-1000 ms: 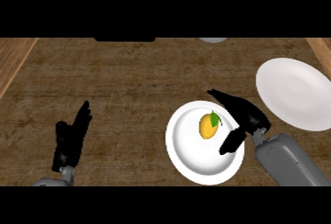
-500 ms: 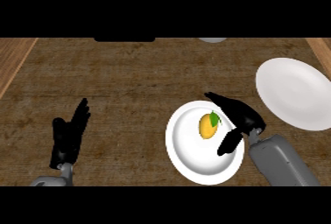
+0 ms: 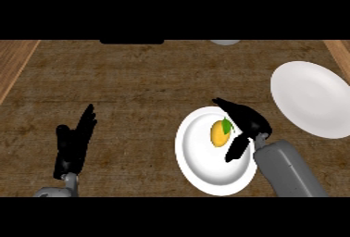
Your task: Pick the lemon from the plate and place it in the plate
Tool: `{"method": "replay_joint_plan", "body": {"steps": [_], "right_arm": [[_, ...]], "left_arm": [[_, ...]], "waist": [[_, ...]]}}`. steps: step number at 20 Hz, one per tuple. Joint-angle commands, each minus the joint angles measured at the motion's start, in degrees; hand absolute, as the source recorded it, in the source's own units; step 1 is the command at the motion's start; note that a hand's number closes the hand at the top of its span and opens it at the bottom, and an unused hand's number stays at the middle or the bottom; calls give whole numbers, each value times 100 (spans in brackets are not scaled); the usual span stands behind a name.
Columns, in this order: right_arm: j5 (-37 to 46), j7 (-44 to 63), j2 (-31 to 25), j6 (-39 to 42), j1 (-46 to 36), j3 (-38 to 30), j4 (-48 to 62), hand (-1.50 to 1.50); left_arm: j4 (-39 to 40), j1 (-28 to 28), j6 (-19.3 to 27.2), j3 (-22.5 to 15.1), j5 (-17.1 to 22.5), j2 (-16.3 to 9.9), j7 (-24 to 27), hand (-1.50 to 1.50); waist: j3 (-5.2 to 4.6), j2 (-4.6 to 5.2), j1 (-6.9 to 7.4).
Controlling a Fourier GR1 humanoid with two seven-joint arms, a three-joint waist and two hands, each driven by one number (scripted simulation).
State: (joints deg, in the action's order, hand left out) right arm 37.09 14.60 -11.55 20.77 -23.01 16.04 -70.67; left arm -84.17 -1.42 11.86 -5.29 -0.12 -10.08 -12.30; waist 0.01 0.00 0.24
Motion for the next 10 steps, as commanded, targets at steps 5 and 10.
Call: {"method": "replay_joint_plan", "body": {"steps": [5, 10], "right_arm": [[672, -817, -16, -284, 268, 34, 67, 150], [1088, -1082, 250, -913, -197, -174, 916, 150]], "left_arm": [[-23, 118, -228, 238, -45, 51, 126, 0], [-89, 87, -178, 176, -193, 206, 88, 0]], "waist": [[-1, -2, -9], [0, 4, 14]]}}
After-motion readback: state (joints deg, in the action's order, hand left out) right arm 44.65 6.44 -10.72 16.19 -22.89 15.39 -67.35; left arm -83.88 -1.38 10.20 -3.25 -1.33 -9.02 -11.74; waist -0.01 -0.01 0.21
